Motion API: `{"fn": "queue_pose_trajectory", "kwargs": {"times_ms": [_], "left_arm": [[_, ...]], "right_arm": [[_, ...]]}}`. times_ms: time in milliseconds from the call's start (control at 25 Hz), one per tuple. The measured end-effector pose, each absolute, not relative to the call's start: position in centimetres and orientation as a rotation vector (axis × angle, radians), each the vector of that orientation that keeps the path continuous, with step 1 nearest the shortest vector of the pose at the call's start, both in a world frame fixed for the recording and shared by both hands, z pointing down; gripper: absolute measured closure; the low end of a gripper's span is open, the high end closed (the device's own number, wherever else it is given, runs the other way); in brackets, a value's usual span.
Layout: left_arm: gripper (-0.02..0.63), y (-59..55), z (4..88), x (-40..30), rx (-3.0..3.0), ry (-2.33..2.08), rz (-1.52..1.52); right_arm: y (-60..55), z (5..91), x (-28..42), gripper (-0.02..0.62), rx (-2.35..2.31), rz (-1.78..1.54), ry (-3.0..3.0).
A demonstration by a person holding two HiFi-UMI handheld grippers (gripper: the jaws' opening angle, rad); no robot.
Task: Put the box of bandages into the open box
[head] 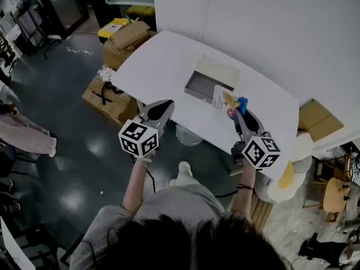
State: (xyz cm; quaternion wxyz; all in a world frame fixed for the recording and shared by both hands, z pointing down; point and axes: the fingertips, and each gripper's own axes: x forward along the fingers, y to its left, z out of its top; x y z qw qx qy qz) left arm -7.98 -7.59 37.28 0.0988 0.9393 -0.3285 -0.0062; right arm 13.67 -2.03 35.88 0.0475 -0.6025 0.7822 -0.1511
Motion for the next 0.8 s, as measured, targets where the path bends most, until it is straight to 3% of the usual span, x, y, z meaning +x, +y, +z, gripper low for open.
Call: {"fn": "queue_pose_trajectory", "kwargs": {"times_ms": [800], "left_arm": [[0.612,-18.5,38.1,-5.8,2.749,-1.007,-0.016]], "right_arm": [[-14.0,36.9,15.8,0.489,-1.779,-0.500,2.426]]}}
